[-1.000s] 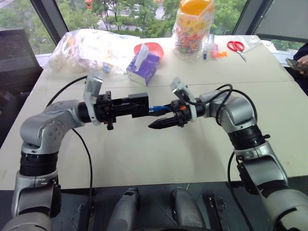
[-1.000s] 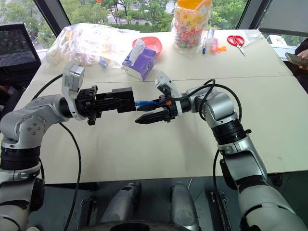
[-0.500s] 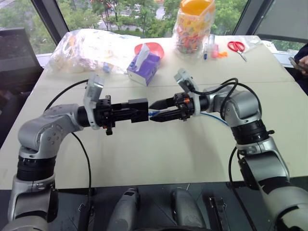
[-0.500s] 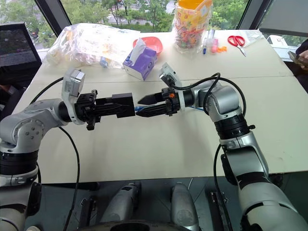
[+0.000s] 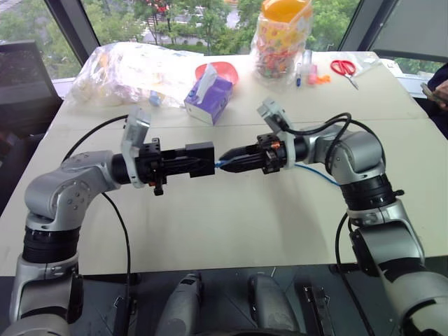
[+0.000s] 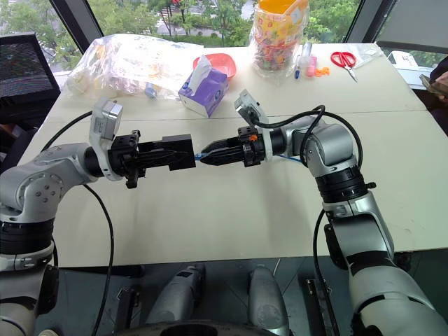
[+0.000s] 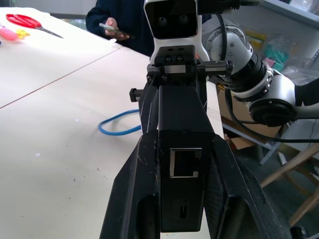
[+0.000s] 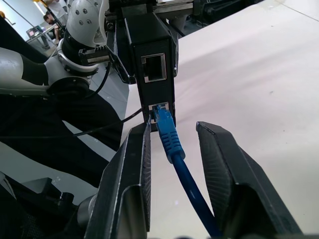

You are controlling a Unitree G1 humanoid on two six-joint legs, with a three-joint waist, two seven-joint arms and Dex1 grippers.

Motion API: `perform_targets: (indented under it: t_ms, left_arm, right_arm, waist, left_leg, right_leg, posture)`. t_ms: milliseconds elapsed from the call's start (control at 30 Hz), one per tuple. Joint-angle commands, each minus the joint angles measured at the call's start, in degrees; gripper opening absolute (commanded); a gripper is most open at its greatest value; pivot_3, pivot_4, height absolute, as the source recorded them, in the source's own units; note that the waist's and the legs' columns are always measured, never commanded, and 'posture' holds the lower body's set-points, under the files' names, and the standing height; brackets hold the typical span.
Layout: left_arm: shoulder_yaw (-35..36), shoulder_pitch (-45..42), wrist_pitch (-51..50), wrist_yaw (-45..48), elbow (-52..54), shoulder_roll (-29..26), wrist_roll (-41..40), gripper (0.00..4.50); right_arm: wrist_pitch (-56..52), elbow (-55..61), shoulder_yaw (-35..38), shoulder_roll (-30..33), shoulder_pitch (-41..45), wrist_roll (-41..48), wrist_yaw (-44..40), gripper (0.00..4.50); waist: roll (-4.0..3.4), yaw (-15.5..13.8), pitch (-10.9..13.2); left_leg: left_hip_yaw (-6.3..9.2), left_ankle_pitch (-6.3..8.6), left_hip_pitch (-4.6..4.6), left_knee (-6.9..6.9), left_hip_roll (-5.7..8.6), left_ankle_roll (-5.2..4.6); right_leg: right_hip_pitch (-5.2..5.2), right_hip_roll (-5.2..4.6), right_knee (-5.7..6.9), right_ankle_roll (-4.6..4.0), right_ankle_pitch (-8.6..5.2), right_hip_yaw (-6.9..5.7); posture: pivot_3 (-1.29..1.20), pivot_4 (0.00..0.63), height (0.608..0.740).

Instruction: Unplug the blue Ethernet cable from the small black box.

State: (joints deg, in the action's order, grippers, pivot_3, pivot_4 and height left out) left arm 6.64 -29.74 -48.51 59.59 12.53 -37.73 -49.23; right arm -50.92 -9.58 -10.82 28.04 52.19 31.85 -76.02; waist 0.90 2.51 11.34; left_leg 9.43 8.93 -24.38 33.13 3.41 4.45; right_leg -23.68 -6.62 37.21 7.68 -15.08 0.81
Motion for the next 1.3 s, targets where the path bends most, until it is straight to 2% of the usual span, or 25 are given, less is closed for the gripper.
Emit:
perform_targets:
  t_ms: [33,700,800,833,1300]
  left_arm:
    - [0.93,-1.42,0.63,-0.01,1.1,-0.37,-0.85,0.5]
    - [0.67,-1.31,1.21,-0.06,1.18,0.05,-0.58,0.5]
    - [0.61,-1.19,1.21,0.07,1.28,-0.07,-0.58,0.5]
    - [0.56,-1.11,1.22,0.17,1.33,-0.14,-0.55,0.5]
    - [-0.06,0.79,1.32,3.02,2.65,-2.86,-0.15,0.5]
  right_arm:
    - [-0.39,3.25,1.05,-0.3,-0.02,1.84,0.07,1.37]
    - [-0.14,3.95,0.1,-0.78,0.09,1.6,0.07,1.37]
    - [0.02,3.79,0.14,-0.79,0.19,1.56,0.0,0.5]
    - [0.06,3.78,0.16,-0.77,0.18,1.56,-0.03,0.08]
    - [-0.03,0.22,1.06,0.59,0.62,0.9,-0.28,0.02]
  waist:
    - [0.0,0.01,0.0]
    - [0.0,0.0,0.0]
    - [0.0,0.0,0.0]
    - [0.0,0.0,0.0]
    - [0.0,0.04,0.0]
  left_leg:
    - [0.0,0.0,0.0,0.0,0.0,0.0]
    - [0.0,0.0,0.0,0.0,0.0,0.0]
    - [0.0,0.0,0.0,0.0,0.0,0.0]
    - [0.0,0.0,0.0,0.0,0.0,0.0]
    - [0.0,0.0,0.0,0.0,0.0,0.0]
  right_leg:
    - [0.0,0.0,0.0,0.0,0.0,0.0]
    - [0.0,0.0,0.0,0.0,0.0,0.0]
    - [0.0,0.0,0.0,0.0,0.0,0.0]
    - [0.0,0.0,0.0,0.0,0.0,0.0]
    - [0.0,0.0,0.0,0.0,0.0,0.0]
  posture:
    - [0.0,0.15,0.728]
    - [0.0,0.15,0.728]
    - [0.0,0.15,0.728]
    - [0.0,0.15,0.728]
    - [0.0,0.15,0.728]
